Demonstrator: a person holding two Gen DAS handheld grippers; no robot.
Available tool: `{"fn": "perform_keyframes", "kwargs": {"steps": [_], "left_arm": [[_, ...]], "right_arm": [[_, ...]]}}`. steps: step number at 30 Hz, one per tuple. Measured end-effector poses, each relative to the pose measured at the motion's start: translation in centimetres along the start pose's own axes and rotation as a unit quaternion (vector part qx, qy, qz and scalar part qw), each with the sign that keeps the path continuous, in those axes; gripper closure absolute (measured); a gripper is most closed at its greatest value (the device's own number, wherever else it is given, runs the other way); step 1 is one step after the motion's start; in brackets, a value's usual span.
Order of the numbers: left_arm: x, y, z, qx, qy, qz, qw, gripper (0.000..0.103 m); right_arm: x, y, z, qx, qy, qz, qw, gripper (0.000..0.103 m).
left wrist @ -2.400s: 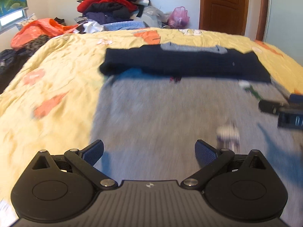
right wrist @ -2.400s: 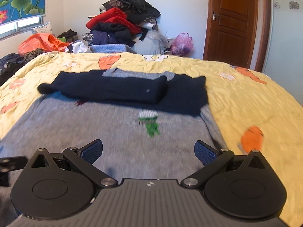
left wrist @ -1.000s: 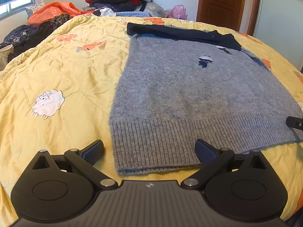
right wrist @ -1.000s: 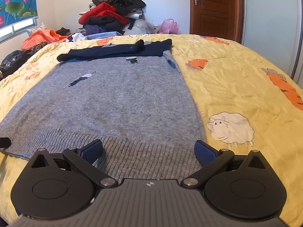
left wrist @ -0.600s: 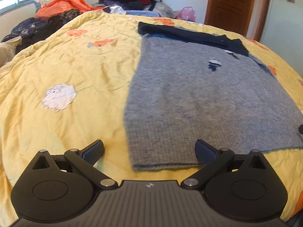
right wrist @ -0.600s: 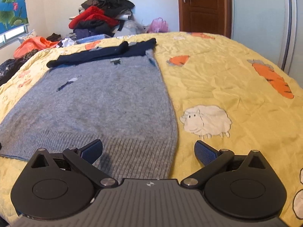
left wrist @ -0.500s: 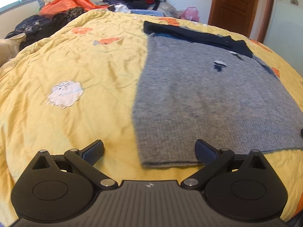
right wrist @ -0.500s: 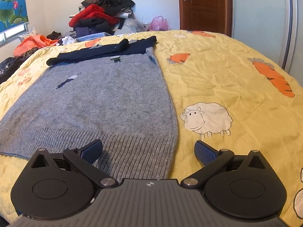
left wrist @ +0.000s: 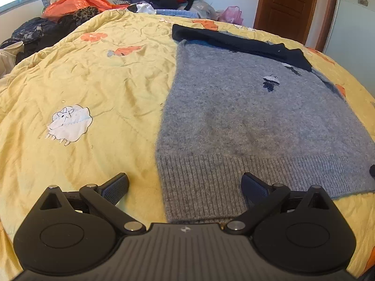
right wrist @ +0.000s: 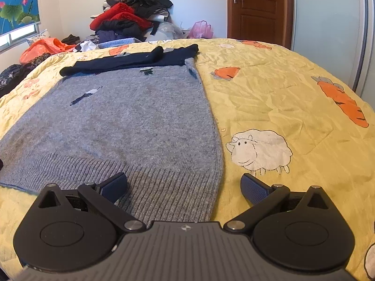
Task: Fold small clothes
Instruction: 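Move both open grippers back to the ribbed grey hem of the sweater, then grasp the ribbed grey hem with both grippers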
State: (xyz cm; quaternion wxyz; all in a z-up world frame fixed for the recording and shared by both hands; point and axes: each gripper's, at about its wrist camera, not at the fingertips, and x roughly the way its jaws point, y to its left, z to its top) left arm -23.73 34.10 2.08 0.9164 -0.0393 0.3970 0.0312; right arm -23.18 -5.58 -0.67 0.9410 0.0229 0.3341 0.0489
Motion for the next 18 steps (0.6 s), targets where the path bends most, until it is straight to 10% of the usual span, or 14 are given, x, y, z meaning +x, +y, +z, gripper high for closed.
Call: {"fn": "perform_keyframes", "kwargs": {"steps": [18], "left_arm": [[-0.2, -1.2, -0.2, 0.02, 0.014, 0.007, 0.9997, 0.007]], "right_arm": [[-0.2, 1.4, -0.4, -0.017, -0.008, 0.001, 1.0, 0.008]]}}
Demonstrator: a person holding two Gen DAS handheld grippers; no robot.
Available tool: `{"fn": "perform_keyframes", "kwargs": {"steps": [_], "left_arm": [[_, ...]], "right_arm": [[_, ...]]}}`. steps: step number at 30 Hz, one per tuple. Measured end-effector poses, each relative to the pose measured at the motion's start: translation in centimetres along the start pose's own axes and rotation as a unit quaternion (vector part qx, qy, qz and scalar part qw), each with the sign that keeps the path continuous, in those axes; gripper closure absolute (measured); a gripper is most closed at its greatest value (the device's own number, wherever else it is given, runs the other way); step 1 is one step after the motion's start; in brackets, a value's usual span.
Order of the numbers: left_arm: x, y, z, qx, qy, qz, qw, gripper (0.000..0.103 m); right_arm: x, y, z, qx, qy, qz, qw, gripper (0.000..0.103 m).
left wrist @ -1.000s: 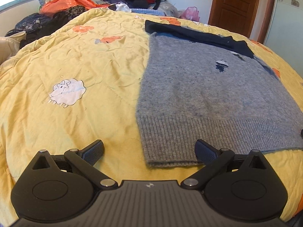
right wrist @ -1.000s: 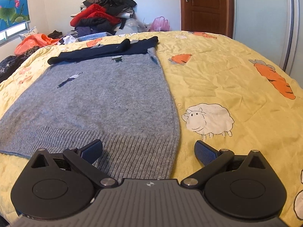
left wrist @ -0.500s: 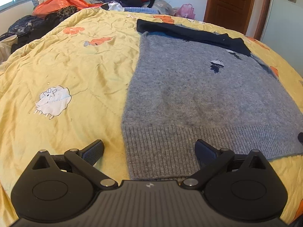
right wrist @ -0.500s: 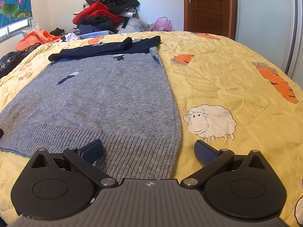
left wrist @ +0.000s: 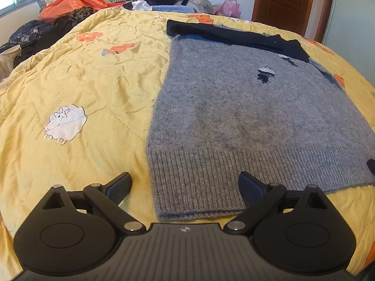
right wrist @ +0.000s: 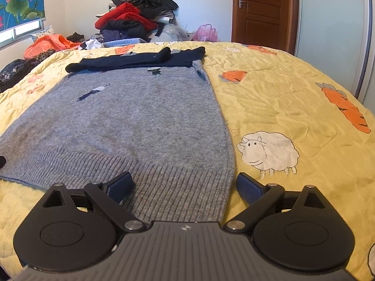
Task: Fold small clothes
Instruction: 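Grasp the ribbed grey hem with both grippers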
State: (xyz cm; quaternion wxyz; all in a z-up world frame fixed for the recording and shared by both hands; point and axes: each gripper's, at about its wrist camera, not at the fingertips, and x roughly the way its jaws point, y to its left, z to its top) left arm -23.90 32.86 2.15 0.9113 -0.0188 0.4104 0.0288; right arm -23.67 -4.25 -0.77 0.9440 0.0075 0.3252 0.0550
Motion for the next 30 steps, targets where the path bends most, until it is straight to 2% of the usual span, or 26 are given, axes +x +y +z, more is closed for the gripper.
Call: {"fn": "perform_keyframes", "kwargs": {"steps": [5, 9, 12, 15, 16, 17, 18, 20, 25, 30], "left_arm": [[-0.2, -0.2, 0.2, 0.004, -0.005, -0.001, 1.0, 0.021], [-0.4, -0.5, 0.7, 0.008, -0.004, -0.007, 0.9999, 0.055], [-0.4, -0.6, 0.9, 0.006, -0.001, -0.009, 0.9999, 0.061], [-0.4, -0.5, 0.9, -0.001, -0.001, -0.014, 0.9999, 0.066], [-0.4, -0.5, 0.9, 0.0, -0.001, -0.016, 0.9999, 0.068], [-0.5, -0.5, 0.9, -0.001, 0.0, -0.018, 0.9998, 0.075], [-0.5, -0.4, 1.0, -0.004, 0.002, -0.024, 0.9997, 0.084], [-0.6, -0.3, 1.1, -0.018, 0.006, -0.035, 0.9992, 0.089], [-0.5, 0.2, 1.1, -0.031, 0.005, -0.046, 0.9985, 0.089], [-0.4, 0.7, 1.1, -0.042, 0.008, -0.059, 0.9973, 0.091]], "right_arm": [[0.0, 0.3, 0.1, -0.002, 0.002, -0.001, 1.0, 0.011], [-0.2, 0.5, 0.2, -0.001, 0.001, -0.002, 1.0, 0.021], [-0.3, 0.5, 0.2, -0.002, 0.001, 0.001, 1.0, 0.025], [-0.4, 0.4, 0.3, 0.001, 0.0, 0.006, 1.0, 0.039], [-0.4, 0.4, 0.4, 0.001, 0.001, 0.008, 1.0, 0.047], [-0.4, 0.4, 0.5, 0.002, 0.003, 0.009, 1.0, 0.054], [-0.4, 0.4, 0.6, 0.005, 0.004, 0.01, 1.0, 0.055], [-0.3, 0.5, 0.8, 0.004, 0.007, 0.013, 1.0, 0.064], [-0.3, 0.7, 0.8, 0.017, 0.006, 0.018, 1.0, 0.078], [-0.3, 0.6, 0.9, 0.03, 0.007, 0.02, 0.999, 0.082]]}}
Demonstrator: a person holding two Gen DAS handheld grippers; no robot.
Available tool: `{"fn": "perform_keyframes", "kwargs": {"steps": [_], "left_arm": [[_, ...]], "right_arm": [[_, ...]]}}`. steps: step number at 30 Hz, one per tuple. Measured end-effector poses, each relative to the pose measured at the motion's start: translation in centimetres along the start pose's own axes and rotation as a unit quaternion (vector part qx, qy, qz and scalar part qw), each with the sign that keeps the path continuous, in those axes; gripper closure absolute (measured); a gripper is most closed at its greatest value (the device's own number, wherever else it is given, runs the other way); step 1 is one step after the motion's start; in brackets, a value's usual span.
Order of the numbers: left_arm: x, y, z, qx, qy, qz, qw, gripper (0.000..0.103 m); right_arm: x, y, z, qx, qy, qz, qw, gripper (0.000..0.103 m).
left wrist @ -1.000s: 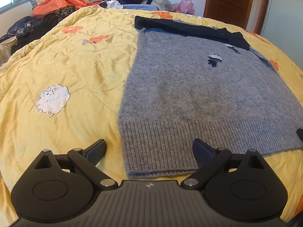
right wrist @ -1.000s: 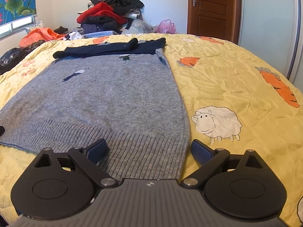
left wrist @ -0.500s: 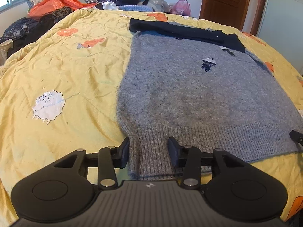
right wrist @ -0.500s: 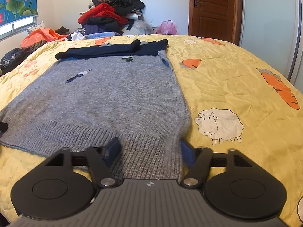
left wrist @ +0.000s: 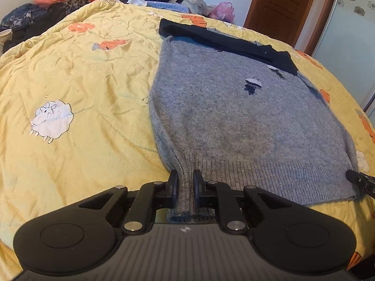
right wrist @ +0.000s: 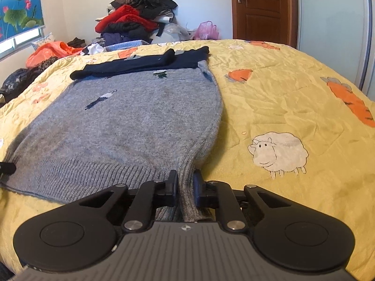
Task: Fold small clothes
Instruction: 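Grasp the ribbed grey hem with both grippers, then lift the held hem and fold it over onto the collar with both grippers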
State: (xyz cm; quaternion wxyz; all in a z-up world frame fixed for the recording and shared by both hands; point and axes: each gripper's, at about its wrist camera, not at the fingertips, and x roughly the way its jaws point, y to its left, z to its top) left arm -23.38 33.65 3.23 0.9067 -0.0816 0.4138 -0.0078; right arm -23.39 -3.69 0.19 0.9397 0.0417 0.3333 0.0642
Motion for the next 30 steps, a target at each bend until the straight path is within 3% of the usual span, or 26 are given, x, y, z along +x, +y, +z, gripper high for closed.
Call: {"fn": "perform_keyframes", "kwargs": {"steps": [10, 17, 23, 30], "left_arm": [[-0.6, 0.0, 0.3, 0.005, -0.016, -0.014, 0.9997, 0.094], [-2.1, -0.3, 2.3, 0.004, -0.05, -0.031, 0.9982, 0.095], [-2.5, 0.3, 7.7, -0.029, -0.075, -0.078, 0.9937, 0.095], [0.5, 1.7, 17.8, -0.048, -0.09, -0.102, 0.9895, 0.095]], "right_arm": [[-1.2, 0.1, 1.2, -0.005, -0.022, 0.014, 1.0, 0.085], [-1.9, 0.1, 4.1, 0.001, -0.053, 0.041, 0.998, 0.086], [-0.1, -1.5, 9.7, 0.038, -0.067, 0.075, 0.994, 0.086], [7.7, -3.6, 18.4, 0.083, -0.05, 0.09, 0.991, 0.086]]}}
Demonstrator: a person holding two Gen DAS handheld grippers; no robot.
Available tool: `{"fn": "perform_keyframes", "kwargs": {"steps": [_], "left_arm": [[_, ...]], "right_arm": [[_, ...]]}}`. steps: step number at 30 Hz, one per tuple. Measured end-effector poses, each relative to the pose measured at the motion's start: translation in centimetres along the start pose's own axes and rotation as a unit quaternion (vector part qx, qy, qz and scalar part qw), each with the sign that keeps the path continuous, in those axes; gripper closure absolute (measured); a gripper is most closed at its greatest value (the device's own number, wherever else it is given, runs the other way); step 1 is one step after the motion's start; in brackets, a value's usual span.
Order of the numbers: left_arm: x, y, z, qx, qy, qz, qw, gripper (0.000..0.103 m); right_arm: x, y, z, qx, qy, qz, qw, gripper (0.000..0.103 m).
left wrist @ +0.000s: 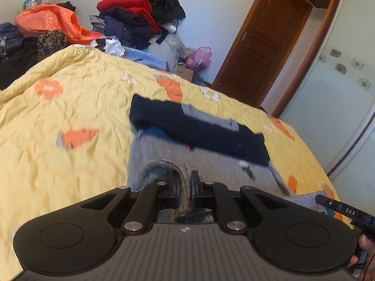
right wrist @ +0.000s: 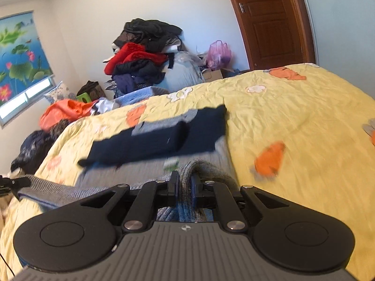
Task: Fold small clothes
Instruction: 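Lift the held hem and fold it over onto the collar with both grippers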
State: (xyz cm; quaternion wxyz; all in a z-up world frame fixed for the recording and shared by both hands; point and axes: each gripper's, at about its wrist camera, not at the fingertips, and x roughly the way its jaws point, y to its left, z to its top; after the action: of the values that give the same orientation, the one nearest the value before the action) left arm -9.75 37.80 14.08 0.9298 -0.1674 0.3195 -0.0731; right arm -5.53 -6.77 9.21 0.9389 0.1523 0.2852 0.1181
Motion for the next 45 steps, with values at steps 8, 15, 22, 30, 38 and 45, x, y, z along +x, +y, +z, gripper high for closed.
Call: {"fn": "perform_keyframes", "kwargs": {"steps": [8, 15, 22, 30, 38, 45], "left_arm": [[11.2, 3.6, 9.1, -0.059, 0.017, -0.009, 0.9981, 0.095], [20.4, 6.1, 14.9, -0.09, 0.04, -0.013, 0.995, 0.095], [27.1, 8.9, 17.5, -0.119, 0.066, -0.001, 0.9906, 0.096], [30.5, 11.8, 16.9, -0.11, 0.083, 0.062, 0.9886, 0.095], [28.2, 12.9, 18.3, -0.084, 0.05, 0.112, 0.9889, 0.096], [21.4, 7.9, 16.4, -0.01, 0.026, 0.036, 0.999, 0.095]], "right_arm": [[13.3, -1.2, 7.9, 0.027, 0.039, -0.008, 0.999, 0.086], [23.0, -2.9, 11.3, 0.058, 0.075, -0.017, 0.995, 0.086], [28.5, -5.5, 11.9, 0.08, 0.102, -0.055, 0.99, 0.086], [32.2, -5.7, 13.8, 0.109, 0.109, -0.047, 0.987, 0.03], [31.9, -5.9, 17.1, 0.141, 0.103, -0.049, 0.984, 0.006], [27.3, -6.5, 15.7, 0.105, 0.083, -0.034, 0.99, 0.006]]}}
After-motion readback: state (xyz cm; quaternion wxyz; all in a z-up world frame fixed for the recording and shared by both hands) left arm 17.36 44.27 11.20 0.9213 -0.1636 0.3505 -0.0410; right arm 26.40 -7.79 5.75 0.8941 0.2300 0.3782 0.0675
